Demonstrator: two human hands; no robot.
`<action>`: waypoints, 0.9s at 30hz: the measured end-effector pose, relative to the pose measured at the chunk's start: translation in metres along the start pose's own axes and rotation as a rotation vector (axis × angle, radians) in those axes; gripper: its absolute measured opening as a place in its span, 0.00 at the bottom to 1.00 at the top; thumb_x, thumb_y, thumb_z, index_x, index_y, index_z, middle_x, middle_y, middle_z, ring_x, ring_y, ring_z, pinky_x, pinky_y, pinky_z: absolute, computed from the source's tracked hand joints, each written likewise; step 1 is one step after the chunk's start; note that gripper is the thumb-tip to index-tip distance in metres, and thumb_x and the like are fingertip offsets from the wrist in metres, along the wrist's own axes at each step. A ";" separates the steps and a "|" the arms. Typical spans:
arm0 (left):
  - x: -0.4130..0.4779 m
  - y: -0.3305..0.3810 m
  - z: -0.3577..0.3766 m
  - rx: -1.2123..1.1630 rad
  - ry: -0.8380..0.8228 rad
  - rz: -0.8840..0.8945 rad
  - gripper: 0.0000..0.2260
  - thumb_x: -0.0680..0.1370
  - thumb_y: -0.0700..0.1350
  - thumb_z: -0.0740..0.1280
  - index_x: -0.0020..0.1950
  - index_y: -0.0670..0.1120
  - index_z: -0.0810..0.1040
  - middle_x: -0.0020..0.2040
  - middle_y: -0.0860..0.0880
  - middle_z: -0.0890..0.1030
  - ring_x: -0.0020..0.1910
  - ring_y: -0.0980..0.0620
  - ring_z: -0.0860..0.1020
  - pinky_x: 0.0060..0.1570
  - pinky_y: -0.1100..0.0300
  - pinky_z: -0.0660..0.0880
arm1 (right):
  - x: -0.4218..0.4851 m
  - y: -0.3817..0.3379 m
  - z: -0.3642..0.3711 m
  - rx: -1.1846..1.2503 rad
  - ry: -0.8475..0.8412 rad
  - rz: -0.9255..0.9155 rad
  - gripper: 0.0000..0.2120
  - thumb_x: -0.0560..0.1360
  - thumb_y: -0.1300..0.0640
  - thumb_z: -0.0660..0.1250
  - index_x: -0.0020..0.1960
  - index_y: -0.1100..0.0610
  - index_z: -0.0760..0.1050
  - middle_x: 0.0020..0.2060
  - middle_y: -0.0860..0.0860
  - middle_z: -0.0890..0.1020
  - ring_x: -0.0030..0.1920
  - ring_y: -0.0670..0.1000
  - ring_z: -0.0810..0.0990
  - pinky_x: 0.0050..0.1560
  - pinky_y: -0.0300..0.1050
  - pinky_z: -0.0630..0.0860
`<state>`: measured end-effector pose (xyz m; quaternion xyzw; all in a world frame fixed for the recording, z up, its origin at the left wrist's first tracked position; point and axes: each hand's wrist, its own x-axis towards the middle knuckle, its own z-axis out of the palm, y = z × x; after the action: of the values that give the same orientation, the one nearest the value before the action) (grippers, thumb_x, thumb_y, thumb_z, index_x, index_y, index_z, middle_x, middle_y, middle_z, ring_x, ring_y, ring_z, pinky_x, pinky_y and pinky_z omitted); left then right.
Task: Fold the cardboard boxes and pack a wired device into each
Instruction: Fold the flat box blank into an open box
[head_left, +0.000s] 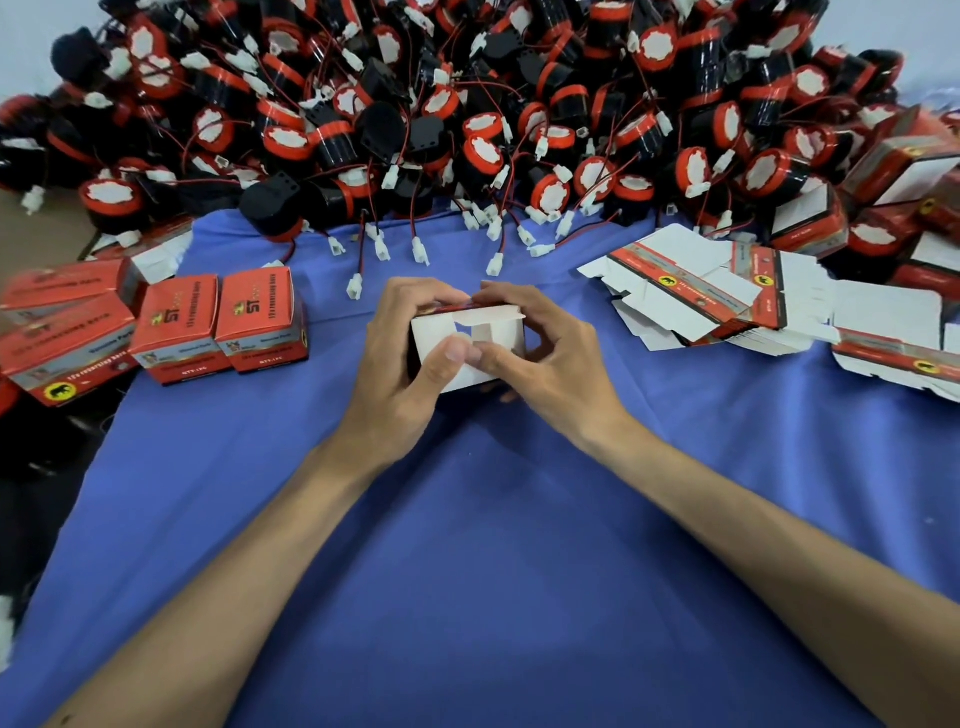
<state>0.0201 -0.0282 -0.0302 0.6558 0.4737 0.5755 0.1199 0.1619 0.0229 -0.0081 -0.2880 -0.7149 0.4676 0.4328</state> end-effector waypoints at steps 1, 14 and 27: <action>0.000 0.000 0.001 0.011 -0.005 0.011 0.22 0.79 0.65 0.56 0.58 0.48 0.70 0.55 0.48 0.72 0.55 0.53 0.75 0.55 0.59 0.71 | 0.000 0.000 0.000 -0.006 0.006 -0.004 0.15 0.66 0.48 0.75 0.49 0.37 0.75 0.45 0.36 0.81 0.38 0.47 0.82 0.31 0.41 0.80; -0.002 -0.001 0.002 0.127 -0.074 0.056 0.14 0.79 0.56 0.59 0.60 0.50 0.70 0.57 0.52 0.70 0.57 0.43 0.74 0.55 0.35 0.69 | -0.001 0.006 0.003 -0.183 0.125 0.014 0.13 0.65 0.51 0.68 0.48 0.40 0.75 0.40 0.33 0.81 0.42 0.37 0.78 0.41 0.27 0.72; -0.002 -0.002 0.001 0.158 -0.065 0.092 0.18 0.80 0.59 0.58 0.62 0.48 0.69 0.58 0.55 0.68 0.58 0.43 0.73 0.56 0.35 0.69 | -0.006 0.009 0.008 -0.330 0.120 0.059 0.21 0.61 0.38 0.58 0.53 0.38 0.71 0.43 0.41 0.82 0.42 0.44 0.79 0.47 0.47 0.77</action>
<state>0.0197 -0.0280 -0.0330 0.7026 0.4830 0.5196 0.0563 0.1578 0.0186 -0.0202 -0.4036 -0.7460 0.3383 0.4076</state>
